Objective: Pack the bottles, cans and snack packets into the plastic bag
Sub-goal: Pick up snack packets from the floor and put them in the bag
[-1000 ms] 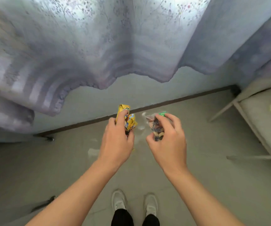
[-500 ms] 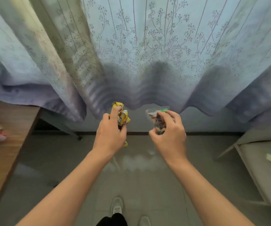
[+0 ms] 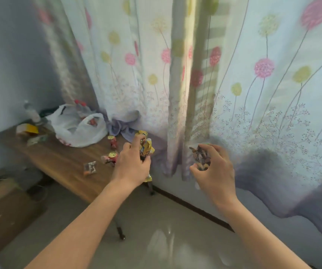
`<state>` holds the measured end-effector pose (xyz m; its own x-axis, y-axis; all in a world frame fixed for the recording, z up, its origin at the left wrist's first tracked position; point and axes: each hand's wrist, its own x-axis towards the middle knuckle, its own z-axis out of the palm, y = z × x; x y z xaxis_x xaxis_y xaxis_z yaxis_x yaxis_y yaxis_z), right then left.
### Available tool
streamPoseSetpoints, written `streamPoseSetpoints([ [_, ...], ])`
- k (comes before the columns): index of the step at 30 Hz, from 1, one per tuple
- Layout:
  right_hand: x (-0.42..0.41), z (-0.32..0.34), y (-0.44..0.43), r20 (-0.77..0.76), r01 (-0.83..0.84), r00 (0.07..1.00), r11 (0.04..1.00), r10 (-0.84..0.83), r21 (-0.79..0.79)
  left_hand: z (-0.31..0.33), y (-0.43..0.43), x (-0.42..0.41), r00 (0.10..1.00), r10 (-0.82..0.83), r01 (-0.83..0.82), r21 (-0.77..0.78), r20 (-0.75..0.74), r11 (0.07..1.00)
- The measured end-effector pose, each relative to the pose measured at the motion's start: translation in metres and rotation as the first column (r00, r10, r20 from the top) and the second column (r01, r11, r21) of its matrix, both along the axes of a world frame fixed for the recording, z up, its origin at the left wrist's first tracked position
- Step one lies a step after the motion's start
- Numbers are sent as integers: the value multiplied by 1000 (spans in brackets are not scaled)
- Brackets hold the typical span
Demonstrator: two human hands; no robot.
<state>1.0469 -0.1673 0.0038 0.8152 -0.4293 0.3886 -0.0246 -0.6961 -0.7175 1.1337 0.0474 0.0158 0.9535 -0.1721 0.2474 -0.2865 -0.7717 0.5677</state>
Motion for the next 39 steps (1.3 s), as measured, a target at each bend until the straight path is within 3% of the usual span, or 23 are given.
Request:
streamPoseSetpoints([
  [9, 57, 41, 119, 50, -172, 984, 985, 173, -23, 36, 163, 24, 970, 237, -236, -16, 57, 972],
  [23, 152, 57, 348, 84, -239, 967, 970, 242, -43, 37, 354, 93, 957, 249, -243, -55, 151, 968],
  [39, 322, 11, 495, -9, -249, 969, 969, 249, -6, -13, 497, 228, 939, 325, -328, 3, 115, 945],
])
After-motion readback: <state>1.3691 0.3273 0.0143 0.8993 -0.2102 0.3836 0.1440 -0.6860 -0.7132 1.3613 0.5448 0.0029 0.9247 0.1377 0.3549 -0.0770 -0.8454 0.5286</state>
